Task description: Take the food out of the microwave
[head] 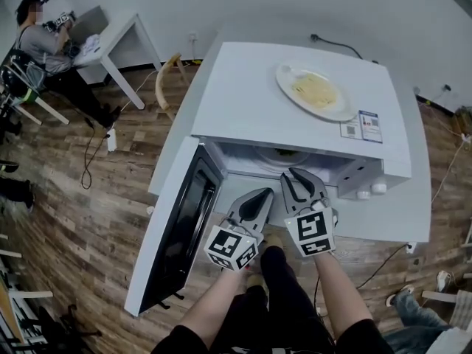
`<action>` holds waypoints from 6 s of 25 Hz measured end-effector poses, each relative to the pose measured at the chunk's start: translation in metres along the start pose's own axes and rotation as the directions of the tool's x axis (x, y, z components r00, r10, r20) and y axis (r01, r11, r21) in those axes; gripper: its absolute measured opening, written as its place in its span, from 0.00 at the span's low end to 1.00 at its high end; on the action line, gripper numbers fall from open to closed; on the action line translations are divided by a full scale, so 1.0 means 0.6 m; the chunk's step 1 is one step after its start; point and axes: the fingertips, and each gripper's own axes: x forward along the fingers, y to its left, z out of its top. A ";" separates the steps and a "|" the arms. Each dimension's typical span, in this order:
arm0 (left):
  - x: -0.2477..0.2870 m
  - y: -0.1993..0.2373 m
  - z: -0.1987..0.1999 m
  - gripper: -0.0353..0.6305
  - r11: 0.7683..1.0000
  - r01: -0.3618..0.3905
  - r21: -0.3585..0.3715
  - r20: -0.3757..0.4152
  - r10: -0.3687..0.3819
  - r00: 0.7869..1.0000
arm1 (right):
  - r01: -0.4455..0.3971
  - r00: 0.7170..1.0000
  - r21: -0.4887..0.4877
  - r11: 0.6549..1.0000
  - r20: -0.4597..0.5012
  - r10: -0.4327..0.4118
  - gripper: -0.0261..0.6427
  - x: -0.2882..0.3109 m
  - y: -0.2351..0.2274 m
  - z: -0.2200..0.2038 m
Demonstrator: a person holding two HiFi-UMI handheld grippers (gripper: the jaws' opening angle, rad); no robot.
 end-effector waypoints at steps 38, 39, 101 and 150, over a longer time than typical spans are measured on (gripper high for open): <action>0.013 0.035 -0.015 0.07 0.997 -0.068 -0.033 -0.028 0.067 0.997 | -0.092 0.995 -0.037 0.995 -0.045 0.091 0.13 0.025 0.025 -0.026; 0.013 0.035 -0.017 0.07 0.997 -0.071 -0.033 -0.032 0.070 0.997 | -0.093 0.995 -0.037 0.995 -0.042 0.091 0.13 0.021 0.027 -0.024; 0.089 -0.028 -0.067 0.12 0.602 0.065 -0.796 0.012 -0.092 0.996 | 0.103 0.989 -0.068 0.992 -0.100 -0.110 0.13 -0.108 -0.009 -0.108; 0.023 0.000 -0.063 0.19 0.648 0.027 -0.762 -0.015 -0.059 0.998 | -0.233 0.969 0.961 -0.146 0.217 -0.118 0.10 -0.061 -0.008 -0.092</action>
